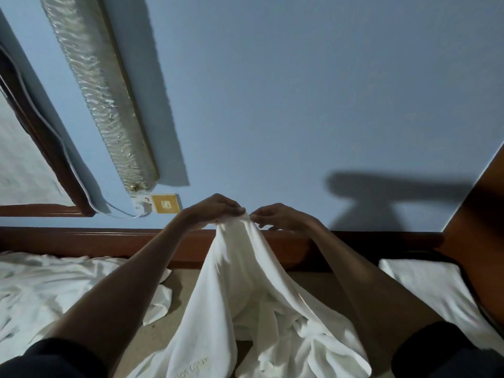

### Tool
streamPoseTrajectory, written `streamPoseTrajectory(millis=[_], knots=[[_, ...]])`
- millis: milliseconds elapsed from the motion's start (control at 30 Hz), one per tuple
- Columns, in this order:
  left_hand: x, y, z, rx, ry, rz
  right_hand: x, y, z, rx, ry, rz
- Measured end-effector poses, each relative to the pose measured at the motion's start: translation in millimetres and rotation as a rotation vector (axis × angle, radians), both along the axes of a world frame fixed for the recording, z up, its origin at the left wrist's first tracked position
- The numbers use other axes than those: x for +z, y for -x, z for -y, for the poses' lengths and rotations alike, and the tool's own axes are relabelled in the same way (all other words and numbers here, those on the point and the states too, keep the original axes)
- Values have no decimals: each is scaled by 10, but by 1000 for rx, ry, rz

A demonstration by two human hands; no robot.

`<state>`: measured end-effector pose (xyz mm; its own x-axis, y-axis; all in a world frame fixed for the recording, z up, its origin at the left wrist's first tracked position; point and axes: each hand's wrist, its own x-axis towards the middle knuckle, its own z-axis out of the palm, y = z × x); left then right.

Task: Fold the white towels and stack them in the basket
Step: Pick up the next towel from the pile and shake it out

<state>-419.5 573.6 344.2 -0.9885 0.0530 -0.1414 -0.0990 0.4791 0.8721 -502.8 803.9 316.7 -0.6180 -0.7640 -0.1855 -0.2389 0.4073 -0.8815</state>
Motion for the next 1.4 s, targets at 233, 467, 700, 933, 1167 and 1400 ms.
streamPoseTrajectory(millis=[233,467,700,933,1167,1400], knots=[[12,-51,16,-9,-97,86,28,85,-29,-122,102,-168],[87,18,103,150,-116,-56,-17,444,-226,-430,21,-404],[199,-6,361,79,-127,-22,-197,592,-513,-697,-135,-426],[324,96,190,-58,-64,11,208,260,89,-71,-76,-167],[401,88,213,-87,-71,9,323,194,186,3,63,8],[395,-16,351,-8,-90,28,313,449,-10,-431,160,-200]])
